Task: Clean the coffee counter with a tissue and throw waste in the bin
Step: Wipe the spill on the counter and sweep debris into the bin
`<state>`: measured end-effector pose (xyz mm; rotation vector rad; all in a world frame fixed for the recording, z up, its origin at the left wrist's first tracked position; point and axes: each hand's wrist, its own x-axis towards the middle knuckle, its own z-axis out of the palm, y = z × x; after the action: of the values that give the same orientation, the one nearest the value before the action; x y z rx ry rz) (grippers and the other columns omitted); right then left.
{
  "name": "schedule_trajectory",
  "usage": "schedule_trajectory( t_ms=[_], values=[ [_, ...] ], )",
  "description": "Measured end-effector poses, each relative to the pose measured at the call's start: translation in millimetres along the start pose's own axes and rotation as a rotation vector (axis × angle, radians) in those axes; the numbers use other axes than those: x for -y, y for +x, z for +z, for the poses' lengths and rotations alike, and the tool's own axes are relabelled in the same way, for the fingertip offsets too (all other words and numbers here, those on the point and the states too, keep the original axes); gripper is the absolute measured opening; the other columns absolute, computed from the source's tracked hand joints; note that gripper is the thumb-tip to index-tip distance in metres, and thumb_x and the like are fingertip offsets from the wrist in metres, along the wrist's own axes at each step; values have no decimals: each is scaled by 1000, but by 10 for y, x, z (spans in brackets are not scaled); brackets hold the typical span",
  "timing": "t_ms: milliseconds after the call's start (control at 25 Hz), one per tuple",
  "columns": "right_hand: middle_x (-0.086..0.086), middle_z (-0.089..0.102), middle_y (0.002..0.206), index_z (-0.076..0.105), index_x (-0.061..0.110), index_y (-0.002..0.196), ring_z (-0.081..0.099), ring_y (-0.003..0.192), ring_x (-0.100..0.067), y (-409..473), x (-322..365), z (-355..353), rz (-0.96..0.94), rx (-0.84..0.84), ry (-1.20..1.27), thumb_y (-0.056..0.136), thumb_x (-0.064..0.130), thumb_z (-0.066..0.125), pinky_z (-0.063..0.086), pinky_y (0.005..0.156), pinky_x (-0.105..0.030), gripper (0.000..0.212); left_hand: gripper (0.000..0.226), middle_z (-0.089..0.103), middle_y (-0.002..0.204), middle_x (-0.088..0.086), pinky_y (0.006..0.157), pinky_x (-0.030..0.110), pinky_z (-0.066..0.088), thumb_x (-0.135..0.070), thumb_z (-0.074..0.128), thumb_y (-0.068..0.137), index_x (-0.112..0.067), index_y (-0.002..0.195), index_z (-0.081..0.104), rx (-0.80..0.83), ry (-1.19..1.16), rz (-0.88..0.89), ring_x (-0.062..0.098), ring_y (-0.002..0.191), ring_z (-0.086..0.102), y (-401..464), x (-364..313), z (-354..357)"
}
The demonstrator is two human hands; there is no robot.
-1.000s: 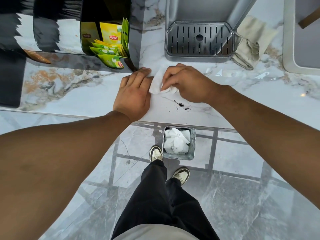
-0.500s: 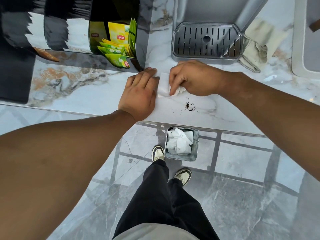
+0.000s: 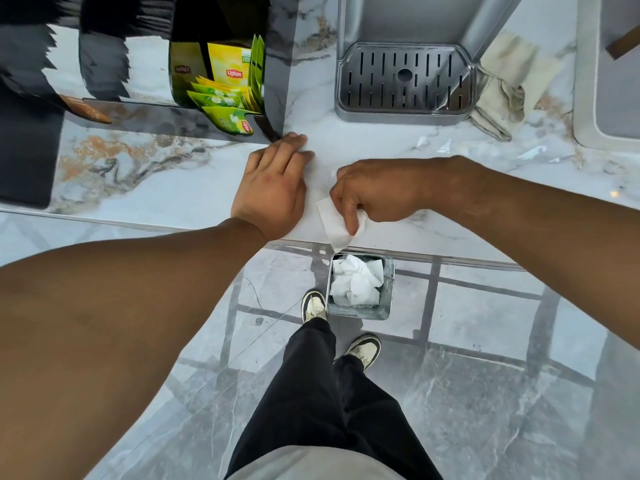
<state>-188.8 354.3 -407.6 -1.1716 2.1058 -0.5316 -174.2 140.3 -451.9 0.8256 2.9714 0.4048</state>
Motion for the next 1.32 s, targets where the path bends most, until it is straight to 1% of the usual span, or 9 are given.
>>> schedule_trajectory(
  t_ms=[120, 280, 440, 640, 760, 840, 1080, 1200, 1320],
  values=[
    [7, 68, 87, 79, 19, 85, 60, 85, -15, -55, -94, -120, 119, -235, 112, 72, -18, 51, 47, 80, -29, 49, 40, 49, 146, 13, 104, 45, 34, -15, 42, 90, -7, 127, 56, -1, 2, 0, 32, 138, 42, 0, -1, 2],
    [-7, 67, 98, 78, 14, 97, 57, 95, -30, -149, -302, -34, 351, -623, 108, 80, -16, 55, 46, 89, -38, 41, 41, 49, 146, 12, 104, 44, 33, -15, 40, 90, -8, 127, 55, 0, -2, -5, 31, 138, 41, -1, 1, 3],
    [-11, 65, 103, 75, 11, 107, 56, 98, -32, -252, -127, 363, 429, -779, 124, 80, -20, 50, 47, 89, -36, 48, 41, 49, 146, 13, 105, 45, 34, -15, 40, 90, -7, 127, 56, -6, -2, 0, 31, 138, 42, 1, 15, 9],
    [-11, 67, 99, 76, 7, 99, 60, 95, -30, -396, -15, 542, 368, -803, 206, 79, -21, 51, 50, 86, -37, 43, 40, 50, 145, 14, 105, 45, 34, -13, 42, 90, -6, 126, 56, -17, -12, 0, 32, 138, 42, 10, -11, -5],
    [-13, 64, 100, 75, 6, 101, 63, 96, -29, -528, -39, 635, 635, -1094, 273, 81, -18, 48, 51, 88, -32, 42, 40, 50, 145, 14, 105, 46, 35, -14, 41, 90, -5, 126, 56, -25, -14, 5, 31, 138, 42, -3, 0, 1],
    [-13, 63, 103, 75, 8, 103, 60, 99, -32, -595, 2, 750, 820, -1218, 180, 78, -17, 48, 45, 92, -25, 44, 40, 49, 145, 14, 104, 46, 35, -14, 41, 90, -5, 126, 55, -20, -9, 7, 32, 137, 42, -5, 1, 4],
    [-8, 64, 104, 74, 10, 106, 56, 97, -34, -397, 396, 991, 701, -1099, 182, 72, -21, 50, 43, 91, -23, 52, 41, 49, 145, 13, 104, 46, 34, -15, 40, 90, -6, 126, 55, -8, -10, 1, 32, 137, 42, 3, -7, -16],
    [-10, 64, 103, 75, 9, 104, 58, 100, -34, -415, 290, 875, 786, -1171, 203, 73, -21, 50, 39, 92, -18, 50, 41, 49, 145, 14, 104, 46, 35, -15, 40, 90, -6, 126, 55, -10, -9, 5, 32, 137, 42, -5, -3, -5],
    [-13, 64, 101, 74, 7, 106, 55, 99, -37, -328, 100, 661, 741, -1100, 167, 74, -23, 48, 40, 91, -23, 51, 40, 49, 144, 13, 105, 46, 35, -15, 40, 91, -6, 126, 55, -11, -16, 1, 32, 137, 42, -1, -1, -5]
  ],
)
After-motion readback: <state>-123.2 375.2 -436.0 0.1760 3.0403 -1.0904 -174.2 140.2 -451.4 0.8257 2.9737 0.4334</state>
